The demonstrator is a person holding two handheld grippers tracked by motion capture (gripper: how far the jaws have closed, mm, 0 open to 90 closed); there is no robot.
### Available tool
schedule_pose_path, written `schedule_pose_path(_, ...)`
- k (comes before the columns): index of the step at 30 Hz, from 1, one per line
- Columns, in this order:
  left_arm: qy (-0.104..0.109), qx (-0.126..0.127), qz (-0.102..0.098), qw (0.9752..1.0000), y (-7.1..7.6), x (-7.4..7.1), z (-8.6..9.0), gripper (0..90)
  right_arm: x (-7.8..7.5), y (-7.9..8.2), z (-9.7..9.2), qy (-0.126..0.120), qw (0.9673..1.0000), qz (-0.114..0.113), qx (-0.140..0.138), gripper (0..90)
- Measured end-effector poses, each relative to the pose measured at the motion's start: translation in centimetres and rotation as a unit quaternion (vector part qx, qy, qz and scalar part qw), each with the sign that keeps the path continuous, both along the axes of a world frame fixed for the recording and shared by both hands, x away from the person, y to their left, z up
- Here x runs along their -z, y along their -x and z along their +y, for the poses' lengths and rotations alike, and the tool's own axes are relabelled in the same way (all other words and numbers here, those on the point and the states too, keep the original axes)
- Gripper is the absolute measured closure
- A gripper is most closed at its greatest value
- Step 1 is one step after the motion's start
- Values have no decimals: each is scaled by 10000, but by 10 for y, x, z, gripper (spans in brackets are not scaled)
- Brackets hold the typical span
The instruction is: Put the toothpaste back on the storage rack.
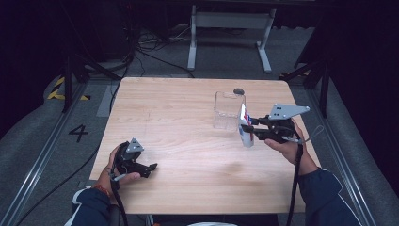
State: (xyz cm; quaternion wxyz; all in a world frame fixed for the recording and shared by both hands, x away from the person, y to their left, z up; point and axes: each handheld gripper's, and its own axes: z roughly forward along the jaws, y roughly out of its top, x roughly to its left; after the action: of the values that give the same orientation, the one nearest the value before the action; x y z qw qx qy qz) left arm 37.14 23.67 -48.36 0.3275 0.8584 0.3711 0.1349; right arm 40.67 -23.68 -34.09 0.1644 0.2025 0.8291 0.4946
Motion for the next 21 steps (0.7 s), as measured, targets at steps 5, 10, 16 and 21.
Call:
schedule_pose_path(5,2,2,8,10000,0,0,0,2,-7,-8,4,-54,10000,-33,30,685)
schedule_pose_path(10,2,1,9,10000,0,0,0,2,-11,-16,11,-52,10000,-44,45,685)
schedule_pose_path(16,0,3,9,10000,0,0,0,2,-20,-25,19,-103,9998,-149,72,685)
schedule_pose_path(21,-14,4,15,10000,0,0,0,2,-30,-32,24,-169,9996,-217,105,685)
